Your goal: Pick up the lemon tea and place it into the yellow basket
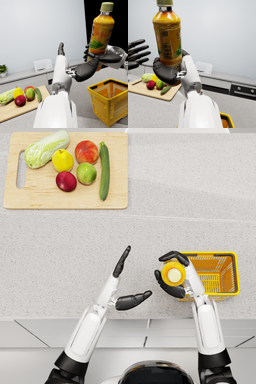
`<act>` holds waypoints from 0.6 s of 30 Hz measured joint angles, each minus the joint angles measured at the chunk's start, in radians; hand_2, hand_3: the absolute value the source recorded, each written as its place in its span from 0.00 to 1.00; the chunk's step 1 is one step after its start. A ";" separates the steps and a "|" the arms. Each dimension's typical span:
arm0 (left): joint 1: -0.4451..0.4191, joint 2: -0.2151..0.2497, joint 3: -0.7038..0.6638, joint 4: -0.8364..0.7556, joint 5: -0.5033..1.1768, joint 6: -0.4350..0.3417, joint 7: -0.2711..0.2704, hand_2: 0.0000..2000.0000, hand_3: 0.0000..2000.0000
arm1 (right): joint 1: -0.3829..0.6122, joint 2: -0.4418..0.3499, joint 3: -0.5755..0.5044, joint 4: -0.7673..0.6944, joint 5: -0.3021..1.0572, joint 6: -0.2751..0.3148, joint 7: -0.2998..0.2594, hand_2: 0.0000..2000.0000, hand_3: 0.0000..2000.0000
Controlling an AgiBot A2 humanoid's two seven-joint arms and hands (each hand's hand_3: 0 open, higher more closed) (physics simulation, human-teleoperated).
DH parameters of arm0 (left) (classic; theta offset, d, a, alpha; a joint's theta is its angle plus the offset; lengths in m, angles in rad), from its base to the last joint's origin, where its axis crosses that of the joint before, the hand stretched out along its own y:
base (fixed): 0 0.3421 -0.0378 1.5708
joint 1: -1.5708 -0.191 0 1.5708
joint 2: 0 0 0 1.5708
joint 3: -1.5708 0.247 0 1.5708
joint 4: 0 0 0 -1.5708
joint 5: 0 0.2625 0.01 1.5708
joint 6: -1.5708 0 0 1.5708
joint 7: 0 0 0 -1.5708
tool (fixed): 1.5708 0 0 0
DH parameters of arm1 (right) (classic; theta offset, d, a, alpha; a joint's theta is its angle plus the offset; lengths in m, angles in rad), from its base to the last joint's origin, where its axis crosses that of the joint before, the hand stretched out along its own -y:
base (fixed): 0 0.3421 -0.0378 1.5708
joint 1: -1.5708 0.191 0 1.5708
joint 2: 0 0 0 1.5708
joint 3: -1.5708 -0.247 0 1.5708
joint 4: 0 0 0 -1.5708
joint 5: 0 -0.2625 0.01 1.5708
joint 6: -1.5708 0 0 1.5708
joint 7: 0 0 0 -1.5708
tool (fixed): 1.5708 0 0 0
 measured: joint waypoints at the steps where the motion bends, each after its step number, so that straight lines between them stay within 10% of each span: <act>1: -0.012 -0.003 -0.057 -0.007 0.000 0.002 0.000 0.00 0.00 | 0.000 0.001 -0.051 0.000 0.000 -0.004 0.001 1.00 1.00; 10: -0.065 -0.003 -0.227 0.027 -0.001 0.005 0.001 0.00 0.00 | -0.013 0.004 -0.236 -0.123 -0.001 -0.002 -0.309 1.00 1.00; 11: -0.066 -0.001 -0.225 0.032 -0.001 0.005 0.001 0.00 0.00 | -0.017 0.003 -0.236 -0.140 -0.001 -0.011 -0.319 0.32 0.84; 12: -0.066 0.001 -0.223 0.037 -0.001 0.005 0.001 0.00 0.00 | -0.019 0.003 -0.235 -0.157 -0.001 -0.038 -0.328 0.00 0.67; 14: -0.061 0.007 -0.219 0.050 -0.001 0.005 0.001 0.00 0.00 | -0.027 0.002 -0.230 -0.170 -0.002 -0.064 -0.339 0.00 0.35; 16: -0.045 0.016 -0.215 0.067 -0.001 0.005 0.001 0.00 0.00 | -0.038 0.001 -0.212 -0.162 -0.002 -0.135 -0.175 0.00 0.02; 18: -0.011 0.030 -0.218 0.086 -0.001 0.005 0.001 0.00 0.00 | -0.046 0.000 -0.184 -0.124 -0.002 -0.171 -0.090 0.00 0.00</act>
